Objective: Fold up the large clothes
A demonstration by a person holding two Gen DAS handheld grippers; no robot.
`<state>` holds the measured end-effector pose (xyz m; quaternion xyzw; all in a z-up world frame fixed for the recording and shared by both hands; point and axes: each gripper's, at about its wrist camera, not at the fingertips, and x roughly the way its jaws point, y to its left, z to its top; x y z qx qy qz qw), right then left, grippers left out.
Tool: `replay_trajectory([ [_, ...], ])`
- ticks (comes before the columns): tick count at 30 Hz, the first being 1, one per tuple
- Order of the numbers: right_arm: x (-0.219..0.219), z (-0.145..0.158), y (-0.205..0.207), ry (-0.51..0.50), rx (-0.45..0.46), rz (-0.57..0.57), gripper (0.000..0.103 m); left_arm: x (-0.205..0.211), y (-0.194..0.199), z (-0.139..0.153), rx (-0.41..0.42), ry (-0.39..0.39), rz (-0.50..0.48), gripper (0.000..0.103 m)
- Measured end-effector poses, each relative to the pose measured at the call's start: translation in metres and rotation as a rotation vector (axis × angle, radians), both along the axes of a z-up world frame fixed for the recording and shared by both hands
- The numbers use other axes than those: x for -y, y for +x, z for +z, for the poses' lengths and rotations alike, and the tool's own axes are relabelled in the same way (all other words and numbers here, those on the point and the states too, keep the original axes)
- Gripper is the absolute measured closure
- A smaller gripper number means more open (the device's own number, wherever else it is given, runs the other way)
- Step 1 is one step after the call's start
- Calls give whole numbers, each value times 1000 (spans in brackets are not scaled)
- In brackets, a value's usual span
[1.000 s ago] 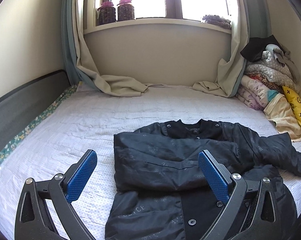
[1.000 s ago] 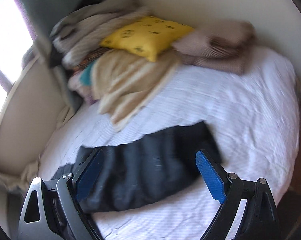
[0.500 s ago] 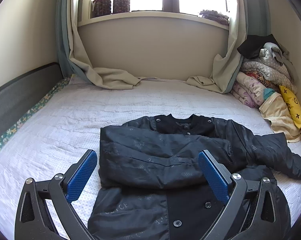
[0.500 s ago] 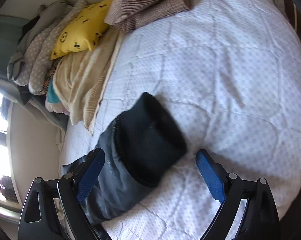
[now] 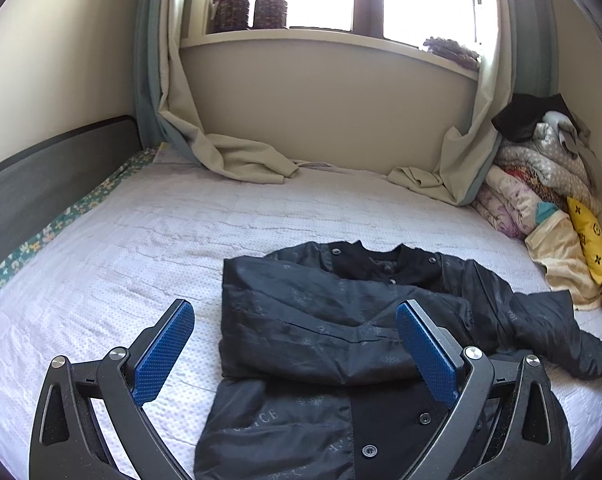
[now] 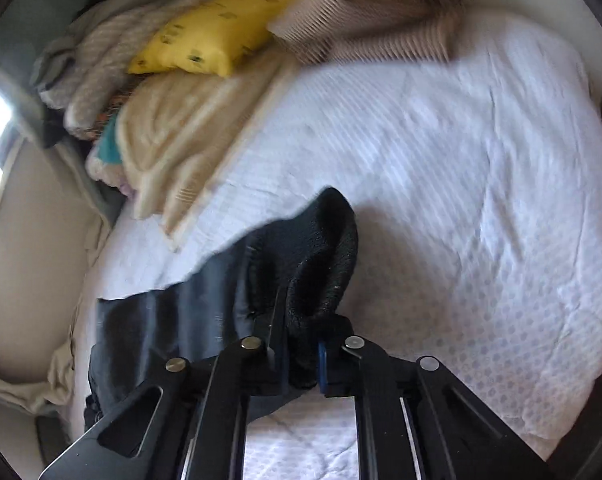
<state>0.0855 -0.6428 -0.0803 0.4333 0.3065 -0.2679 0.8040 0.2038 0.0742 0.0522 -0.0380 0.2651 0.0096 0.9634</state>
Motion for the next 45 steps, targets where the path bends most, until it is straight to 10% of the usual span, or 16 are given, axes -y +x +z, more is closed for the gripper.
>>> replay_trajectory([
  [14,-254,151,58,-626,200,493,98,-49,-5,16,0,-142,65,1],
  [22,-411,151,105,-660,219,889,98,-59,1,14,-44,-198,52,1],
  [33,-503,43,152,-574,21,1166,96,-32,17,-10,-151,-150,-28,1],
  [38,-479,43,160,-387,64,1132,31,-17,24,-24,-206,-145,-68,1],
  [45,-422,89,154,-239,235,1009,21,5,31,-41,-278,-165,-133,1],
])
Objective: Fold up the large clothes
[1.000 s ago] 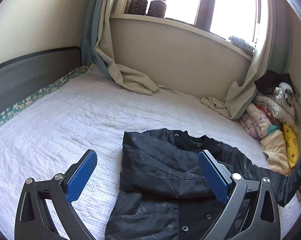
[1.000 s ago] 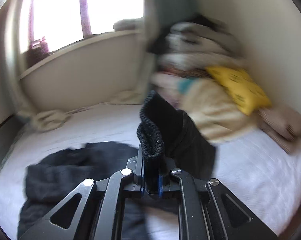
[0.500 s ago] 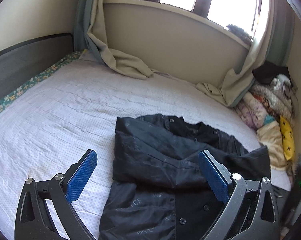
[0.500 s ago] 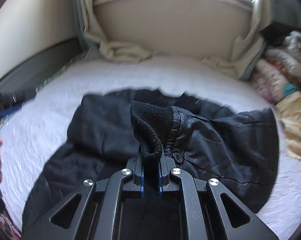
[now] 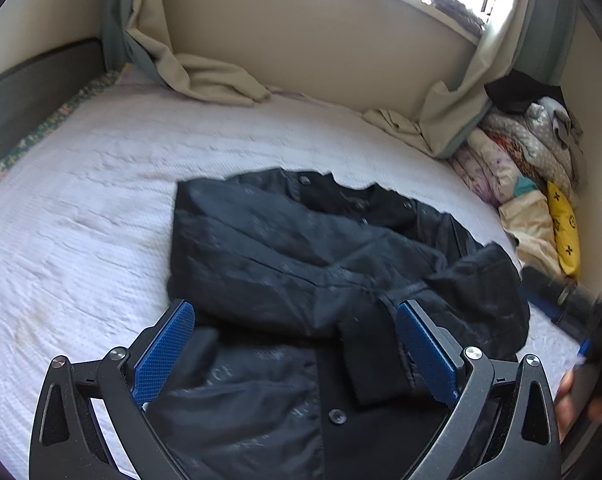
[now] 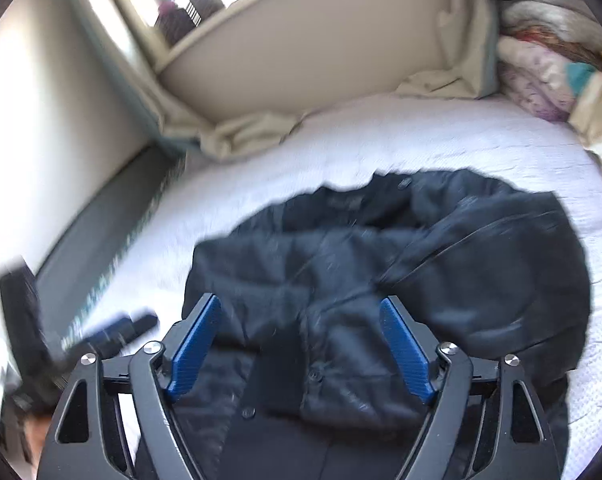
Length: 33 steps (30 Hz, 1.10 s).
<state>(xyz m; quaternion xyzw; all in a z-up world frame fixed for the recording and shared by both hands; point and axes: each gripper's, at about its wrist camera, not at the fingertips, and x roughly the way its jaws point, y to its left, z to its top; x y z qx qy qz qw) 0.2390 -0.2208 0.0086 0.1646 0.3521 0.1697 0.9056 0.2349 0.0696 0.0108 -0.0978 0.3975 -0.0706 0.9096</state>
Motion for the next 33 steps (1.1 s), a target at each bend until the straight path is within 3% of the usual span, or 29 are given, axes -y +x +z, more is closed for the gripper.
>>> replay_trajectory([
  [5,44,14,3,-18,36,-149,21,15,6,-16,-70,-61,-66,1],
  [9,72,15,5,29,17,-219,21,25,13,-33,-148,-148,-123,3],
  [18,97,17,2,54,9,-246,21,47,32,-87,-327,-236,-153,15],
  [22,105,15,3,65,-3,-257,21,48,36,-100,-353,-262,-140,17],
  [23,109,14,3,70,-8,-261,21,48,36,-100,-347,-268,-136,20],
  [25,112,12,4,79,-17,-267,21,48,38,-101,-350,-310,-153,38],
  [26,114,11,4,82,-21,-271,21,49,40,-104,-361,-335,-165,55],
  [27,116,10,4,84,-25,-277,21,49,41,-107,-373,-362,-175,64],
  [29,119,9,5,89,-32,-287,21,49,41,-111,-376,-383,-167,70],
  [30,121,9,5,93,-36,-291,21,48,41,-112,-372,-392,-167,78],
  [33,124,8,5,107,-44,-297,21,48,41,-107,-356,-415,-169,86],
])
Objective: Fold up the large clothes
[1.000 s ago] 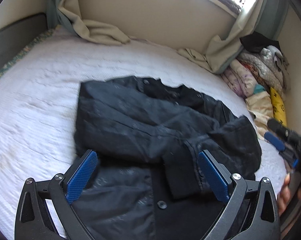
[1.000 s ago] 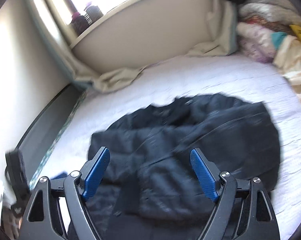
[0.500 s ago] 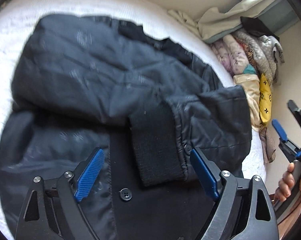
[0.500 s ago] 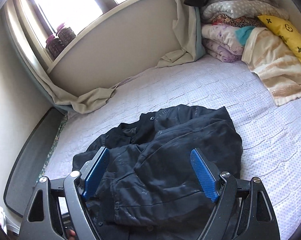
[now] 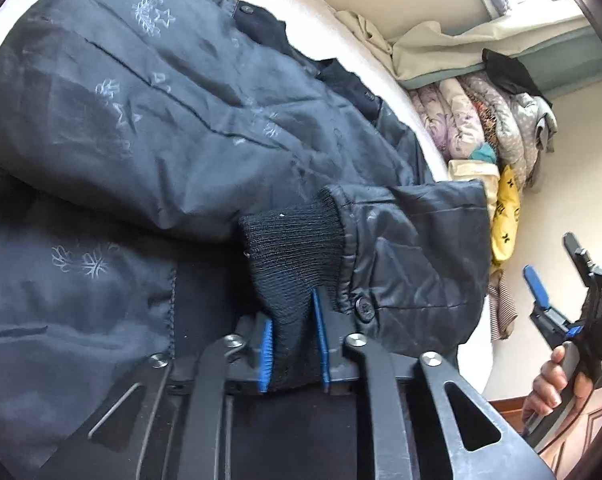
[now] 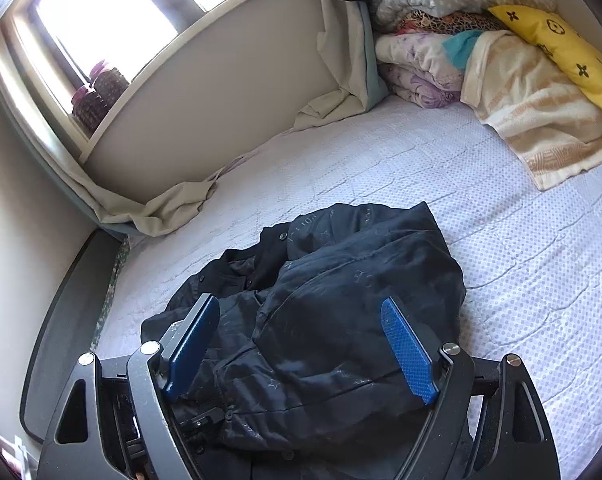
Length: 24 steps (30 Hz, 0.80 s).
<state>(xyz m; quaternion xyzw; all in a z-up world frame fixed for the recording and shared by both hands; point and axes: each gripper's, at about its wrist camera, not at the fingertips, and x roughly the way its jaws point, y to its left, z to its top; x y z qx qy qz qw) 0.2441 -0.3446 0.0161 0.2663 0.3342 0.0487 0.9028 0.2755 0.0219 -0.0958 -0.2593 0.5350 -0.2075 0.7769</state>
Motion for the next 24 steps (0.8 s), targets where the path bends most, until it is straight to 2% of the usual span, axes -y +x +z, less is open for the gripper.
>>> replay_trajectory([
  [5,2,1,0,-10,0,-13,21,-6,-13,53,130,-1,-11,88],
  [9,2,2,1,-20,0,-23,21,-35,-31,98,243,27,15,88],
  [11,2,3,1,-37,3,-25,21,-51,-34,109,266,43,38,88],
  [13,2,4,1,-46,4,-28,21,-64,-32,113,280,76,73,88],
  [15,2,4,2,-52,2,-32,21,-75,-27,108,277,146,109,88],
  [17,2,2,2,-64,-11,-41,21,-80,-22,98,254,194,127,88],
  [24,3,-7,9,-85,-65,-41,29,-82,-10,67,173,293,135,88],
])
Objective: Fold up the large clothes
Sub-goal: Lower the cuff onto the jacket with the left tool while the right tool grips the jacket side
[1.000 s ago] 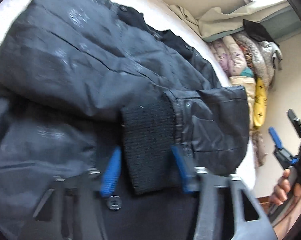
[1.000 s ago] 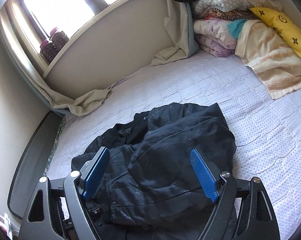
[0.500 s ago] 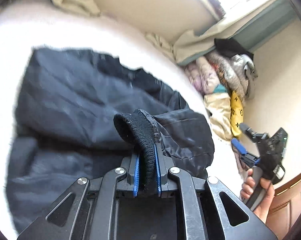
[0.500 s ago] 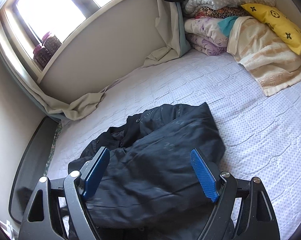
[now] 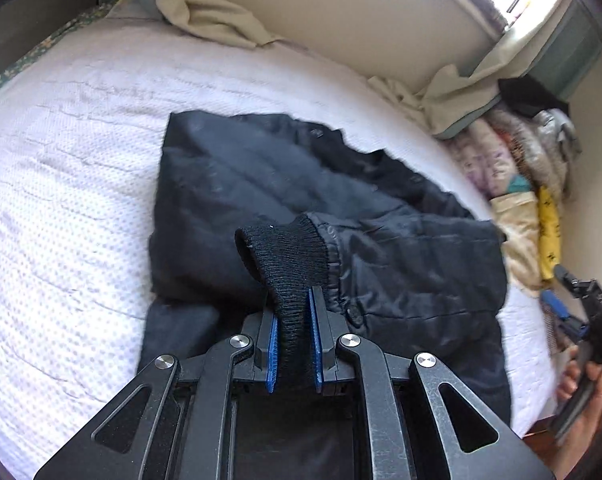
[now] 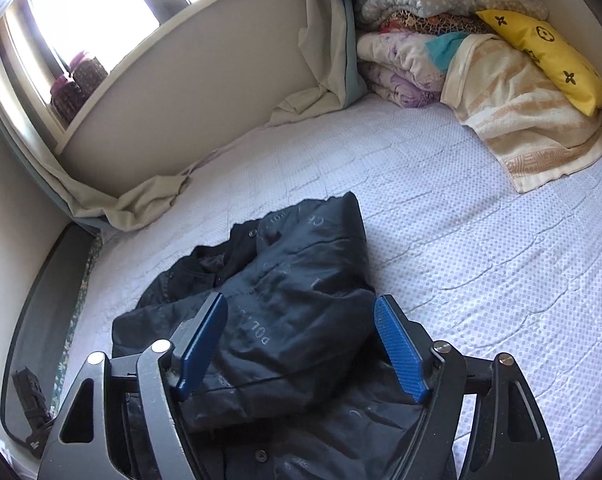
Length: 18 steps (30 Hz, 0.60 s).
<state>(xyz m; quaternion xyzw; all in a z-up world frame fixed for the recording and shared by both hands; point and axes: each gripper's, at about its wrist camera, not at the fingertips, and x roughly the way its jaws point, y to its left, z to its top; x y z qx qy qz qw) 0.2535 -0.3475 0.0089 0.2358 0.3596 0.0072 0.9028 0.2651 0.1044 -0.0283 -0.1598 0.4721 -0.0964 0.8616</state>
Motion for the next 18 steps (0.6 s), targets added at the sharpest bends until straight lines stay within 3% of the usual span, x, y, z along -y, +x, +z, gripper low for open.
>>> replay_trajectory([
  [6,-5,-12,7,-21,-53,33,32,-8,2,-21,-76,5,42,81],
  [10,-6,-16,10,-23,-70,48,33,-12,-5,-4,-15,13,62,79],
  [14,-11,-15,9,-34,-65,60,39,-19,-13,17,39,29,118,56],
  [16,-14,-15,8,-41,-64,66,43,-16,-19,27,87,64,123,55],
  [18,-17,-13,7,-63,-58,65,51,-4,-23,31,104,33,74,56],
])
